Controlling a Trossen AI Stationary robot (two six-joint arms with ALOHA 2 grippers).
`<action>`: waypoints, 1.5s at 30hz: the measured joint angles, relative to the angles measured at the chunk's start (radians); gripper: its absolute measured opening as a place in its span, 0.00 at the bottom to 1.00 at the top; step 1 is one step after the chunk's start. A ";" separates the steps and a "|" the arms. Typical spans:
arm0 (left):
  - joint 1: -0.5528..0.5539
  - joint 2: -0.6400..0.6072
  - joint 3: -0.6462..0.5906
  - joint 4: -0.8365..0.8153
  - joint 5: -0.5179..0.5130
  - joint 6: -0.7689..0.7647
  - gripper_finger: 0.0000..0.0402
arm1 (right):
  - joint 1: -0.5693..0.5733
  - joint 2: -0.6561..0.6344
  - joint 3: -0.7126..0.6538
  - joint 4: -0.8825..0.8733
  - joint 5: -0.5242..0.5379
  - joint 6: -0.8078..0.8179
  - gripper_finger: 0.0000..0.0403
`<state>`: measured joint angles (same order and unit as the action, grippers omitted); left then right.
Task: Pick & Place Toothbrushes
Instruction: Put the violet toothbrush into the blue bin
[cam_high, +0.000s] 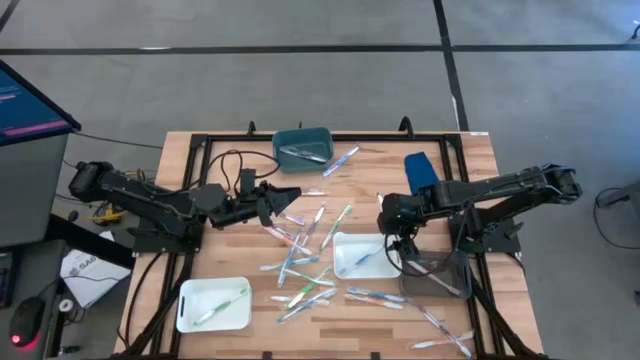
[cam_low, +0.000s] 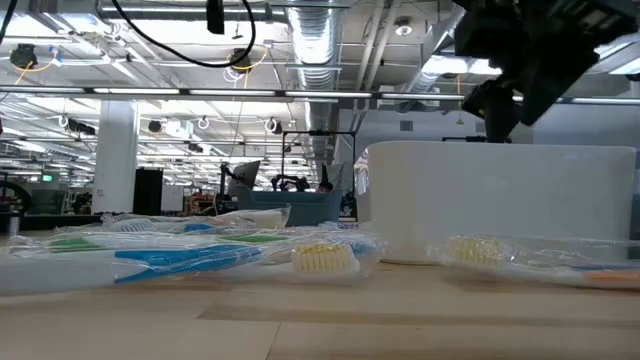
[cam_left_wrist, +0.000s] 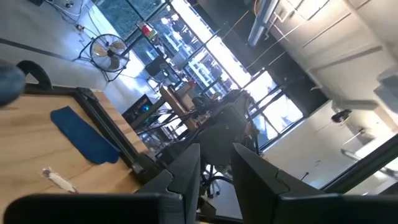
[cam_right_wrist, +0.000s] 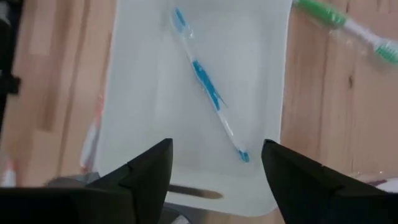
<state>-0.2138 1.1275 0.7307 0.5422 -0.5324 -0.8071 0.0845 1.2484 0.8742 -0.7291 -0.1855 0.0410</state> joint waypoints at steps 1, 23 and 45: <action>0.000 0.000 0.000 -0.001 0.006 -0.008 0.21 | 0.000 0.000 0.014 0.000 0.000 0.007 0.58; 0.254 0.000 0.002 -0.089 0.607 0.123 0.21 | -0.125 0.000 0.346 0.154 0.004 0.065 0.45; 0.350 -0.001 0.002 -0.675 0.686 0.507 0.09 | -0.192 0.018 0.345 0.403 0.046 0.424 0.34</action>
<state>0.1364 1.1267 0.7330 -0.1327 0.1534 -0.2998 -0.1078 1.2667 1.2196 -0.3256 -0.1396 0.4654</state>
